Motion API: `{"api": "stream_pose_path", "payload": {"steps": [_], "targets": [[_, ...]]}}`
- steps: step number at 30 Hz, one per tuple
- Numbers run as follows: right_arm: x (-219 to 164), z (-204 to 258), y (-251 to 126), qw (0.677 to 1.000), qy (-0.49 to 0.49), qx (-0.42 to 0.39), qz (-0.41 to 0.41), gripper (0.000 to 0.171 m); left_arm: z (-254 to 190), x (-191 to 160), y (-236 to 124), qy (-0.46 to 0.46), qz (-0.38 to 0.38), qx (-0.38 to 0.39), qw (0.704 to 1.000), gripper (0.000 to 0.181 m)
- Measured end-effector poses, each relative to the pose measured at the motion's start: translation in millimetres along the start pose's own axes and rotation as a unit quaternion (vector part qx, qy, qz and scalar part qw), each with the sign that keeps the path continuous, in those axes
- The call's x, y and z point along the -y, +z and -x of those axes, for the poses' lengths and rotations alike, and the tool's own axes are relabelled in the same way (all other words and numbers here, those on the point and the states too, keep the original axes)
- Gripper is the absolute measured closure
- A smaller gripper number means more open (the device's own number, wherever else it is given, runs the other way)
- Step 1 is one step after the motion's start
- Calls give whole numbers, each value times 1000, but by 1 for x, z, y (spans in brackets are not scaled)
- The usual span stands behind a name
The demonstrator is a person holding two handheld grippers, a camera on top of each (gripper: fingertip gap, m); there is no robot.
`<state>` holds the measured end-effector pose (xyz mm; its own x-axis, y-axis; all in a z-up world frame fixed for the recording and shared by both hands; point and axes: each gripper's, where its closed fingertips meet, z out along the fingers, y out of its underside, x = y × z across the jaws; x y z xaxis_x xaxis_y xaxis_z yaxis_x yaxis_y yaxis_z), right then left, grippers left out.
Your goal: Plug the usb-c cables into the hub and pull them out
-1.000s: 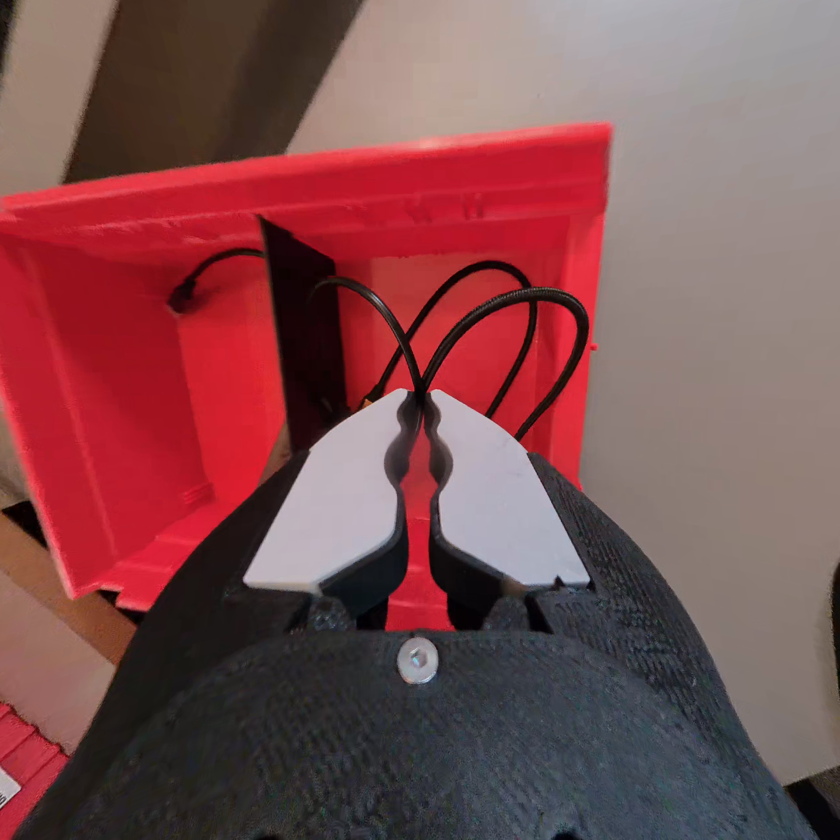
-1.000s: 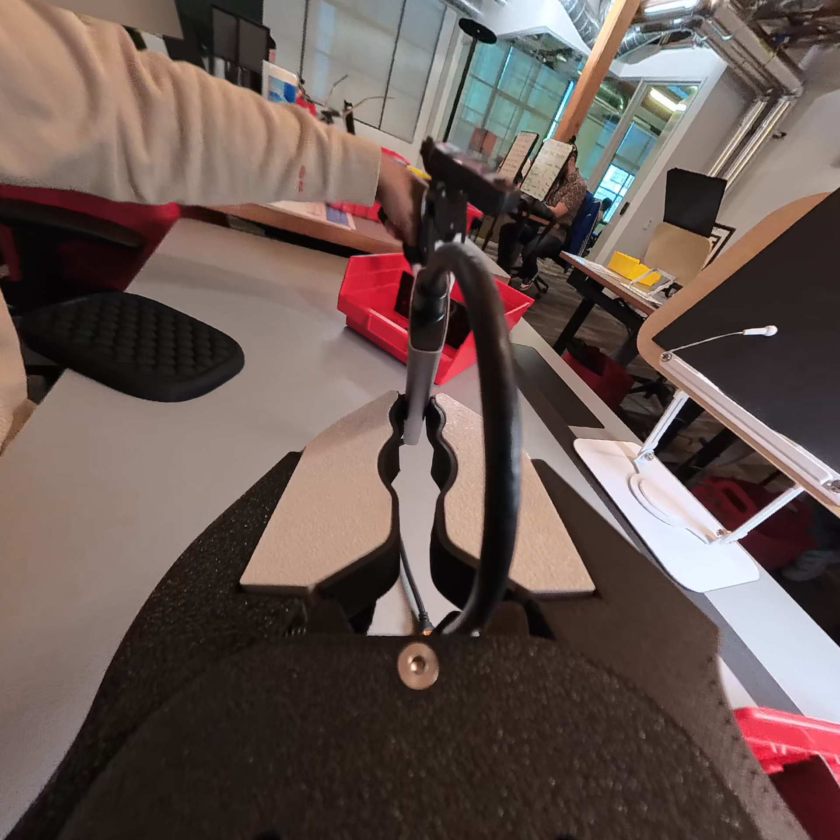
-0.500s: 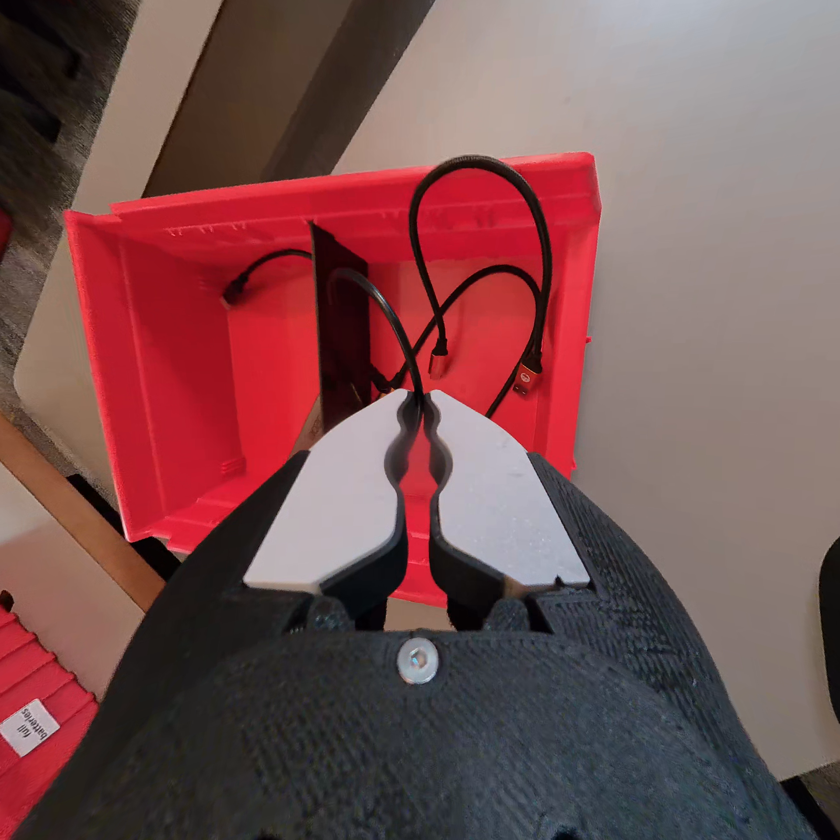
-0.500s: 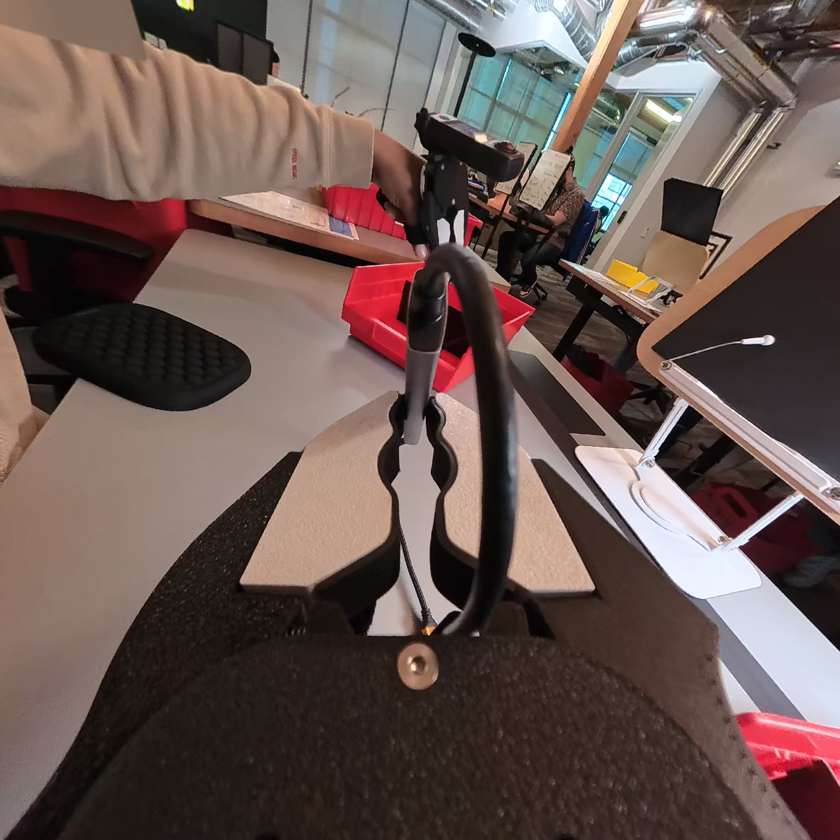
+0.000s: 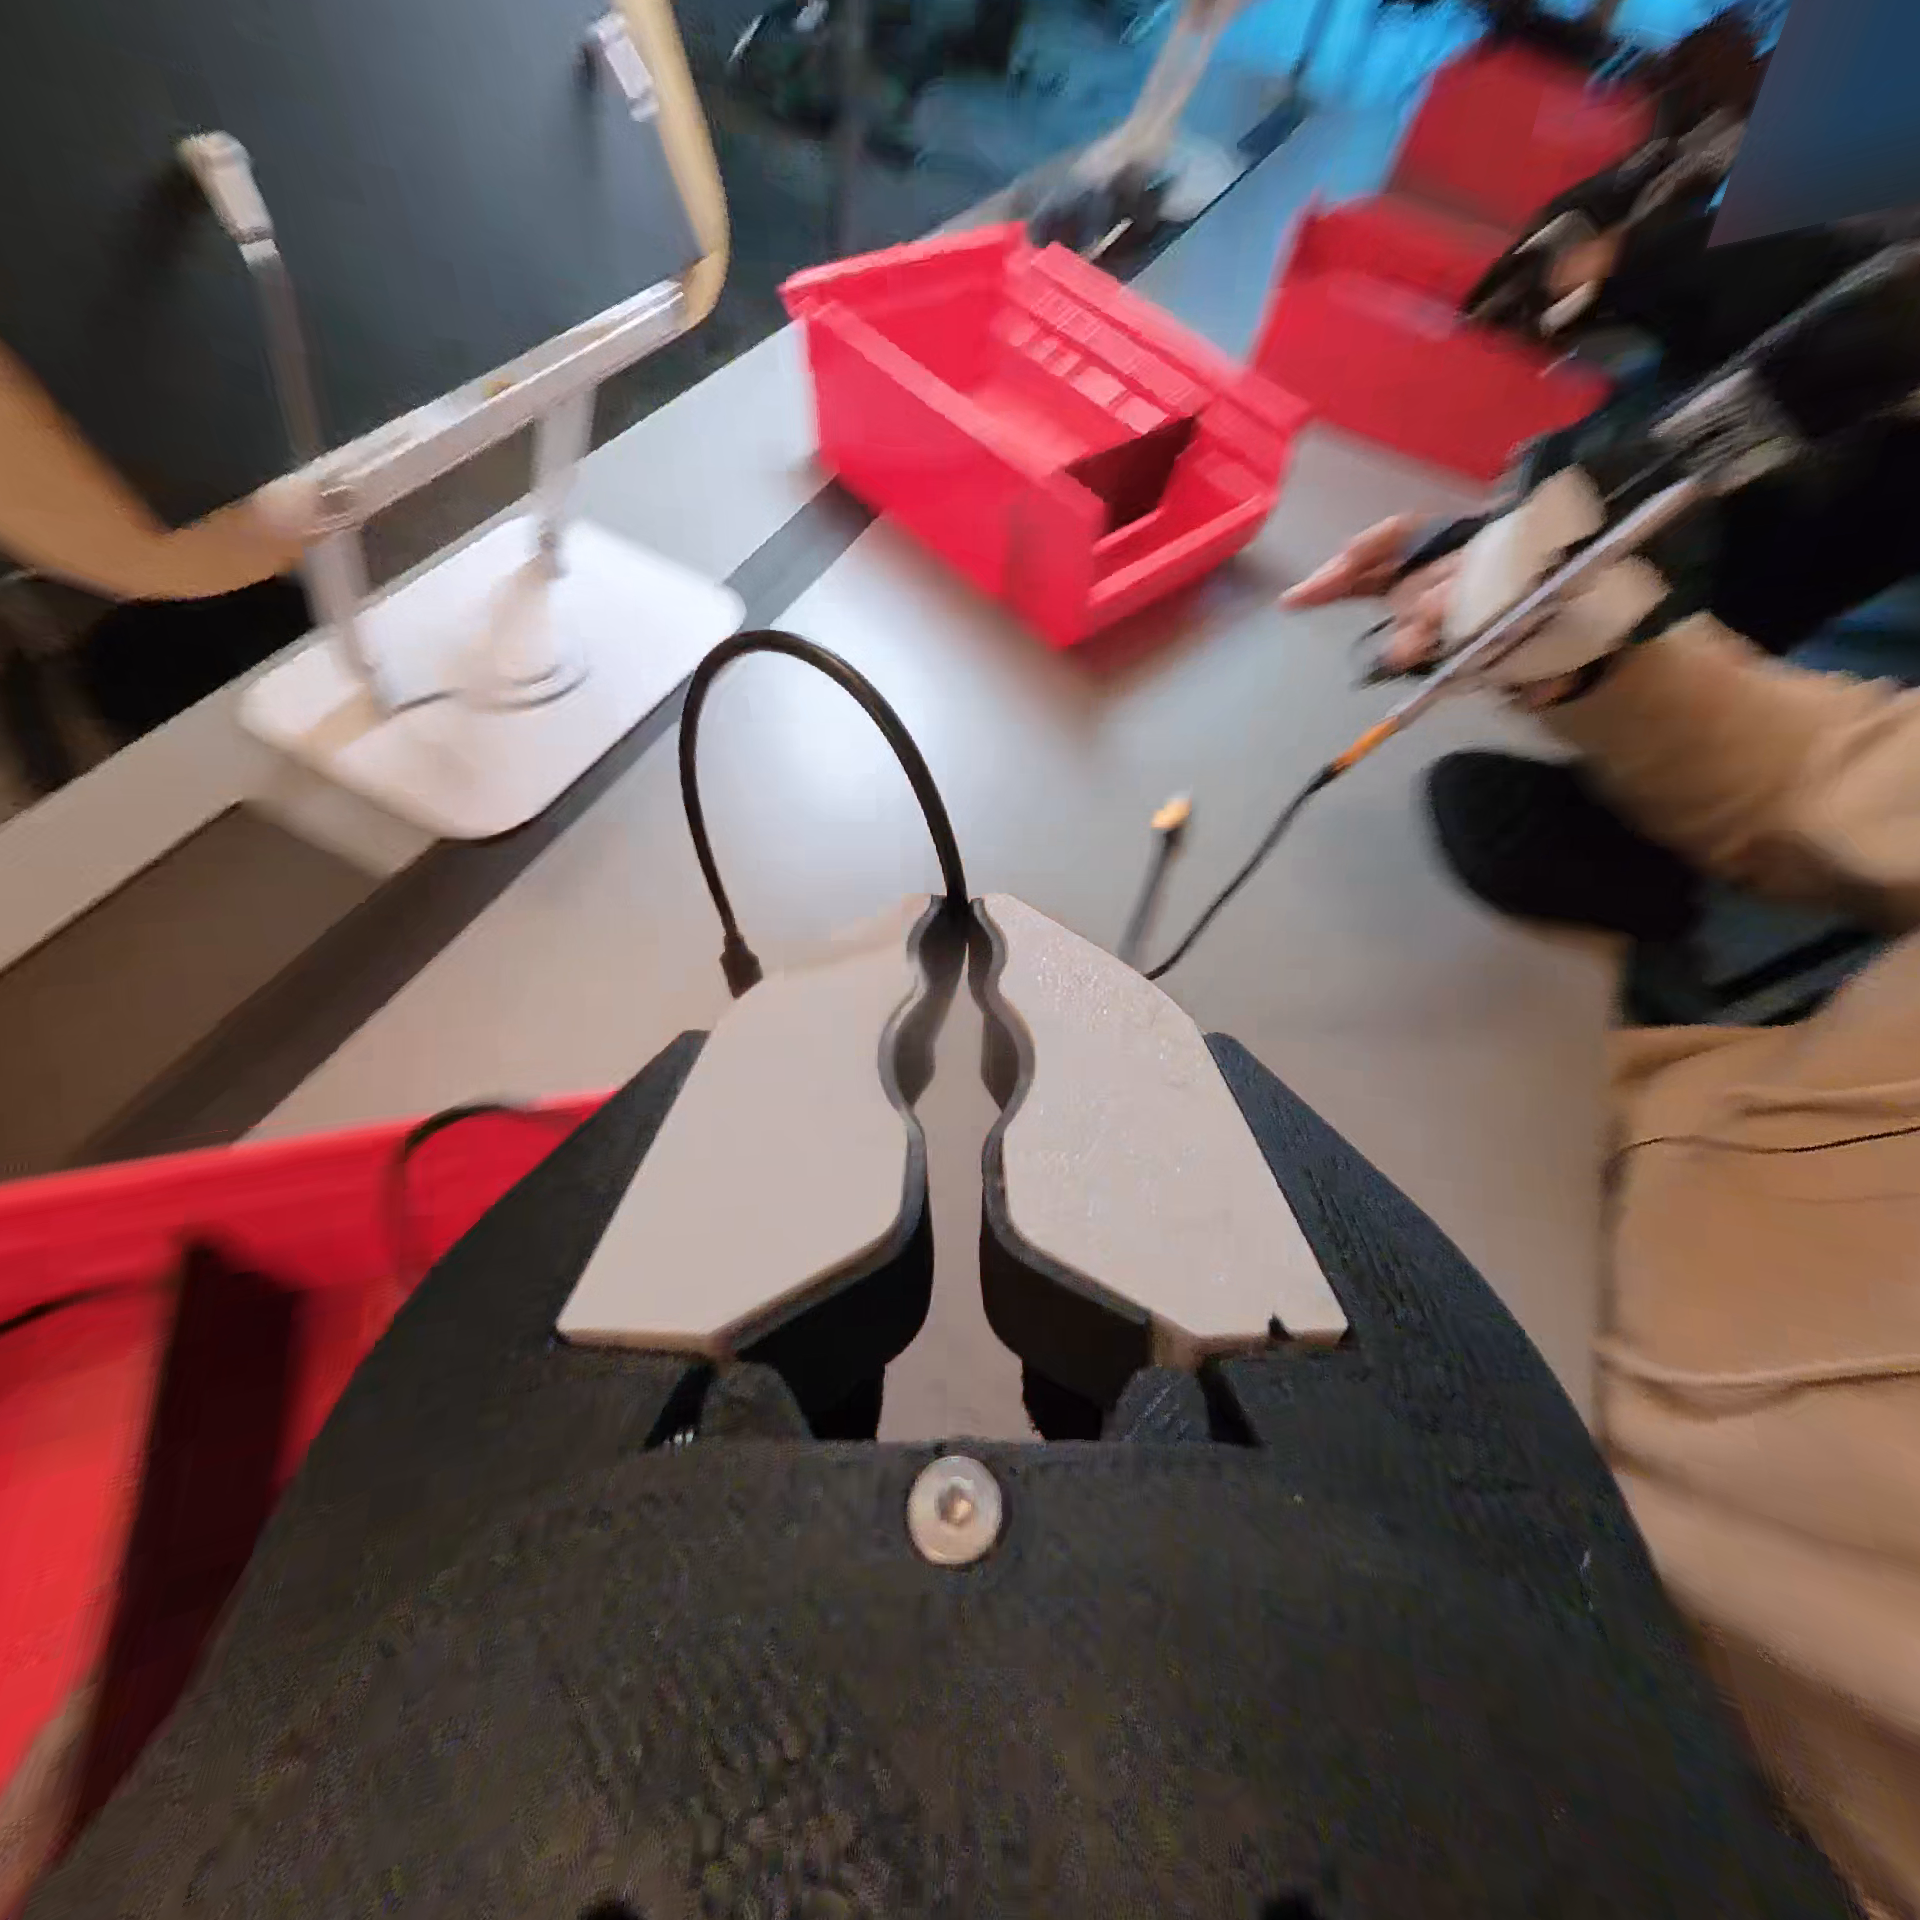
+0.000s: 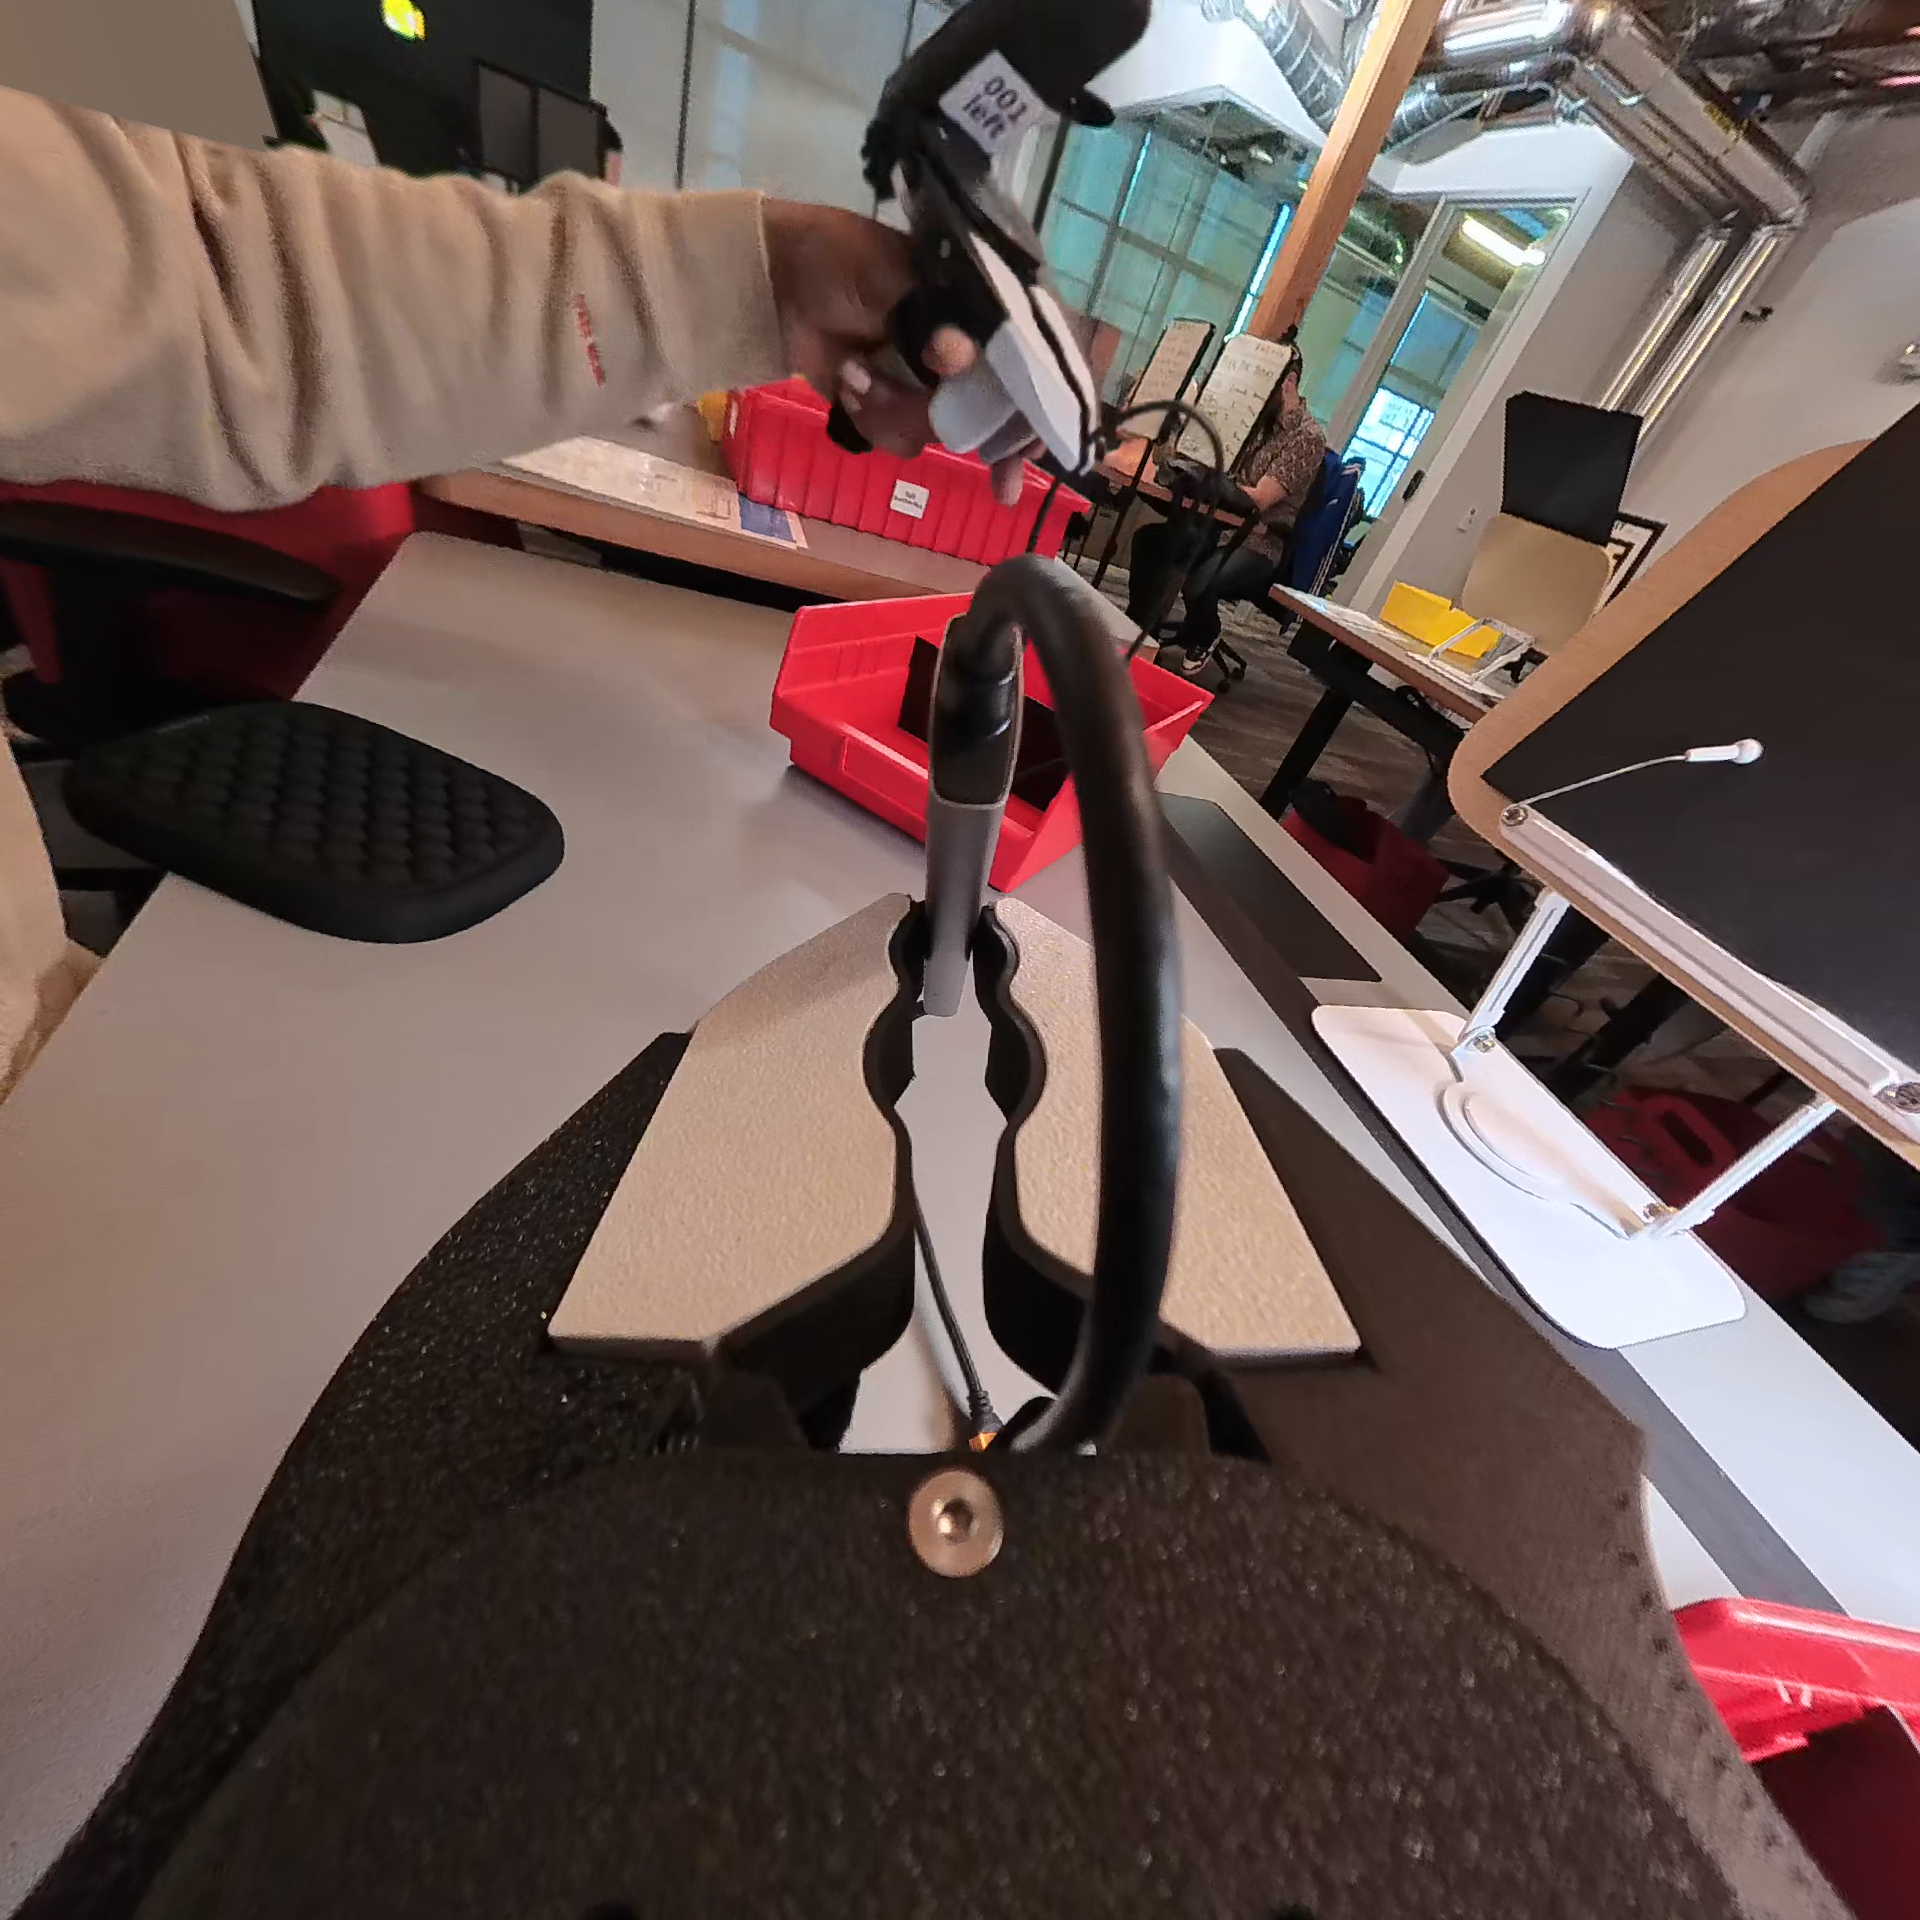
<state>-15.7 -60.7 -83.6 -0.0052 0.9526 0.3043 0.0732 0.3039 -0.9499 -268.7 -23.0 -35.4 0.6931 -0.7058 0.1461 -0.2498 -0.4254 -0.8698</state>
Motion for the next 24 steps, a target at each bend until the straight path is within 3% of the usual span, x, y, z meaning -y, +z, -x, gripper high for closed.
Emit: {"api": "stream_pose_path", "payload": {"steps": [3,7,11,17,22,24], "targets": [[2,-2,-3,1000,-2,-6,-1,162,-44,1,24,-50,-71,-110,990,178],[6,-6,-13,1000,-7,-17,-2,162,-88,-20,57,-137,-149,-233,951,178],[5,-13,-25,999,-5,-36,-1,162,-107,-69,95,-218,-135,-282,924,178],[0,-17,-31,999,1,-45,1,162,-101,-131,118,-237,-31,-220,946,177],[0,-17,-30,999,-1,-44,1,162,-69,-153,107,-87,62,-44,993,155],[0,-18,-30,999,-1,-45,1,162,-45,-150,98,18,92,54,994,151]]}}
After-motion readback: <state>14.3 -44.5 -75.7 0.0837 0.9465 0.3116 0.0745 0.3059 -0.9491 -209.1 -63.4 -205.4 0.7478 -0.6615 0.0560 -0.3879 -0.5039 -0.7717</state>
